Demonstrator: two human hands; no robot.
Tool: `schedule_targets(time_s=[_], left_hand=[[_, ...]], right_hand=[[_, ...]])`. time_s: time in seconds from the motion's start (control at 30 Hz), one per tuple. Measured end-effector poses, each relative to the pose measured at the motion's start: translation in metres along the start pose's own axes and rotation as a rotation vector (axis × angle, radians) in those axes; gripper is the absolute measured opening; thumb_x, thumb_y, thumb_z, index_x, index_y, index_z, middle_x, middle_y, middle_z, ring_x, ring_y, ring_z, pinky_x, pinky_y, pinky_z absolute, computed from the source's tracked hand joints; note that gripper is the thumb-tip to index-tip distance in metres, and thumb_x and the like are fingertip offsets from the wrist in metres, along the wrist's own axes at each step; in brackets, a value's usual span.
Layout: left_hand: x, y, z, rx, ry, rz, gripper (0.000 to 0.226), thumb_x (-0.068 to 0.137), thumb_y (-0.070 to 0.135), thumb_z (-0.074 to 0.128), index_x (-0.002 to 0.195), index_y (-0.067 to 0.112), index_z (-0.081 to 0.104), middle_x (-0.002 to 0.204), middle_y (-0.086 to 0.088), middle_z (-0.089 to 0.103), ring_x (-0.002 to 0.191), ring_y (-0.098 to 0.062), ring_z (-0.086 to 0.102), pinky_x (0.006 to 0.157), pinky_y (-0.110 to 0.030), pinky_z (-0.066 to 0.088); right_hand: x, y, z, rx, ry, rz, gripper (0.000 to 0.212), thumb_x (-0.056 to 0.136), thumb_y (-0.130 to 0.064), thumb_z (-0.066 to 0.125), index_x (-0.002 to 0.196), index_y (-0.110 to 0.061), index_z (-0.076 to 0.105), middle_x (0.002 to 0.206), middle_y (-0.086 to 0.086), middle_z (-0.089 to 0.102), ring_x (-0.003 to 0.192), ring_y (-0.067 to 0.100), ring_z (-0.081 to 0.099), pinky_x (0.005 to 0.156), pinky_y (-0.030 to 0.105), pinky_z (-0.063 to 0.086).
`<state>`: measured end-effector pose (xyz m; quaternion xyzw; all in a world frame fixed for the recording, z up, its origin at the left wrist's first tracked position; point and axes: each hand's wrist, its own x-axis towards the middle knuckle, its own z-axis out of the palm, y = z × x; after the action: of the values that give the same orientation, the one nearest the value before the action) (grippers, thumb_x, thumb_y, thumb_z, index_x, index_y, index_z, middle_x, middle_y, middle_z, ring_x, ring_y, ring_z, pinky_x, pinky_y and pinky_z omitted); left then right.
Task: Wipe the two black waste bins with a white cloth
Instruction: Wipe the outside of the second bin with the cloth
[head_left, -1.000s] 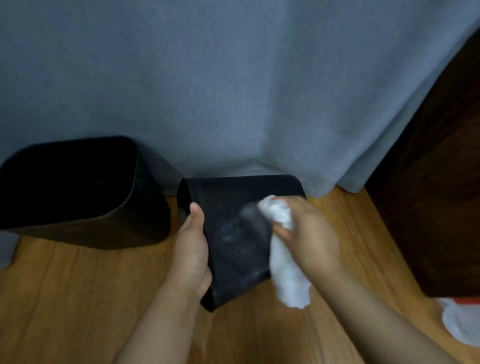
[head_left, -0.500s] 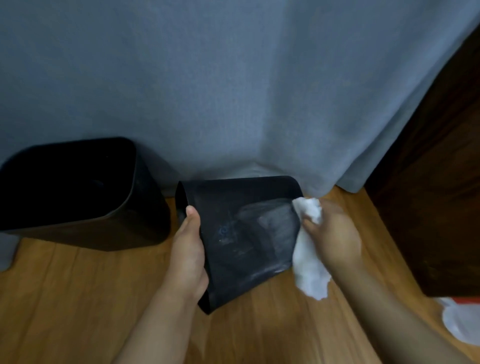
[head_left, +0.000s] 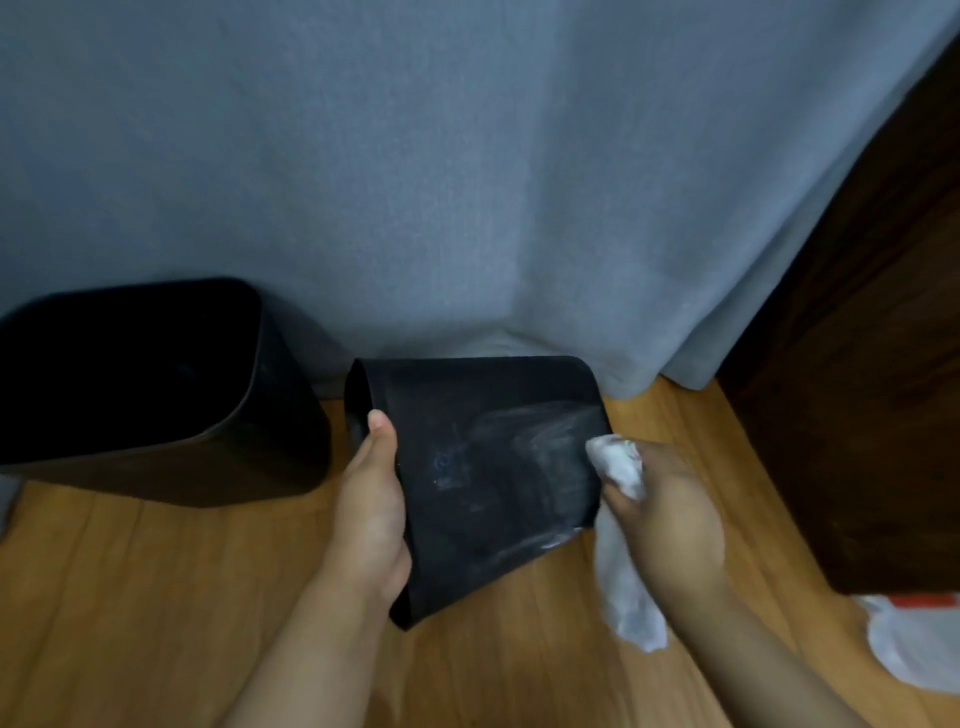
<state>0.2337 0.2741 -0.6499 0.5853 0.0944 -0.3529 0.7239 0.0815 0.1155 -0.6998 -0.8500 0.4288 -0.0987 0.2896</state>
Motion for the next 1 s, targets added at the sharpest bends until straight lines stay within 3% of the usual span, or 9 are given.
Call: schedule_targets(time_s=[0.17, 0.33, 0.43, 0.57, 0.67, 0.77, 0.83, 0.87, 1.0], left_hand=[[0.004, 0.005, 0.002, 0.004, 0.047, -0.061, 0.054, 0.099, 0.055, 0.036, 0.126, 0.018, 0.064, 0.102, -0.002, 0.078, 0.087, -0.016, 0.075, 0.062, -0.028, 0.058], [0.007, 0.015, 0.002, 0.093, 0.043, -0.114, 0.056, 0.101, 0.055, 0.03, 0.125, 0.018, 0.064, 0.109, -0.007, 0.074, 0.093, -0.021, 0.071, 0.067, -0.031, 0.053], [-0.003, 0.019, -0.004, 0.033, -0.042, -0.166, 0.046, 0.103, 0.046, 0.036, 0.115, 0.015, 0.068, 0.104, -0.008, 0.076, 0.088, -0.022, 0.074, 0.07, -0.034, 0.052], [-0.015, 0.004, -0.013, -0.078, -0.163, -0.198, 0.041, 0.103, 0.034, 0.038, 0.132, 0.015, 0.059, 0.12, -0.01, 0.072, 0.108, -0.024, 0.07, 0.088, -0.04, 0.051], [-0.017, -0.003, -0.007, -0.016, -0.164, -0.131, 0.042, 0.103, 0.04, 0.035, 0.135, 0.023, 0.056, 0.12, -0.005, 0.072, 0.108, -0.021, 0.07, 0.082, -0.035, 0.056], [-0.011, -0.005, -0.002, 0.016, -0.072, -0.166, 0.054, 0.096, 0.055, 0.038, 0.116, 0.012, 0.064, 0.11, -0.008, 0.074, 0.095, -0.02, 0.073, 0.066, -0.03, 0.059], [-0.006, -0.005, -0.001, 0.011, -0.023, -0.225, 0.063, 0.082, 0.067, 0.044, 0.088, 0.007, 0.061, 0.11, -0.009, 0.066, 0.09, -0.025, 0.067, 0.066, -0.032, 0.056], [-0.005, -0.006, -0.001, 0.019, -0.01, -0.234, 0.064, 0.081, 0.068, 0.044, 0.086, 0.006, 0.061, 0.108, -0.01, 0.066, 0.09, -0.025, 0.067, 0.067, -0.032, 0.055], [-0.009, -0.001, -0.002, 0.0, -0.032, -0.168, 0.055, 0.098, 0.058, 0.031, 0.117, 0.02, 0.066, 0.105, -0.007, 0.076, 0.089, -0.021, 0.075, 0.06, -0.029, 0.058]], right_hand=[[-0.032, -0.045, 0.018, 0.157, -0.02, -0.295, 0.024, 0.081, -0.018, 0.068, 0.104, -0.024, 0.066, 0.1, -0.015, 0.062, 0.094, 0.0, 0.055, 0.081, 0.008, 0.04], [-0.028, -0.047, 0.025, 0.166, 0.053, -0.292, 0.016, 0.08, -0.018, 0.065, 0.095, -0.025, 0.068, 0.09, -0.015, 0.064, 0.086, -0.001, 0.058, 0.078, 0.011, 0.043], [-0.031, -0.049, 0.023, 0.193, 0.022, -0.273, 0.025, 0.082, -0.021, 0.065, 0.105, -0.027, 0.067, 0.1, -0.018, 0.064, 0.093, -0.002, 0.058, 0.082, 0.011, 0.043], [-0.024, -0.051, 0.019, 0.236, 0.048, -0.243, 0.02, 0.082, -0.017, 0.063, 0.1, -0.026, 0.068, 0.095, -0.016, 0.064, 0.091, -0.002, 0.058, 0.081, 0.009, 0.041], [-0.028, -0.06, 0.019, 0.224, 0.069, -0.23, 0.019, 0.083, -0.021, 0.061, 0.101, -0.024, 0.067, 0.098, -0.012, 0.065, 0.093, 0.003, 0.059, 0.081, 0.016, 0.046], [-0.044, -0.077, 0.022, 0.145, 0.021, -0.425, 0.039, 0.072, -0.027, 0.063, 0.111, -0.03, 0.062, 0.113, -0.016, 0.062, 0.096, 0.008, 0.06, 0.077, 0.024, 0.05], [-0.053, -0.086, 0.022, 0.165, -0.045, -0.561, 0.042, 0.07, -0.031, 0.063, 0.112, -0.034, 0.061, 0.116, -0.021, 0.06, 0.096, 0.006, 0.059, 0.076, 0.022, 0.05], [-0.052, -0.082, 0.023, 0.158, -0.067, -0.588, 0.042, 0.07, -0.032, 0.062, 0.113, -0.034, 0.061, 0.116, -0.023, 0.059, 0.095, 0.004, 0.058, 0.076, 0.019, 0.048], [-0.027, -0.032, 0.016, 0.159, 0.008, -0.404, 0.032, 0.078, -0.022, 0.061, 0.108, -0.033, 0.062, 0.108, -0.018, 0.062, 0.096, 0.002, 0.059, 0.082, 0.025, 0.05]])
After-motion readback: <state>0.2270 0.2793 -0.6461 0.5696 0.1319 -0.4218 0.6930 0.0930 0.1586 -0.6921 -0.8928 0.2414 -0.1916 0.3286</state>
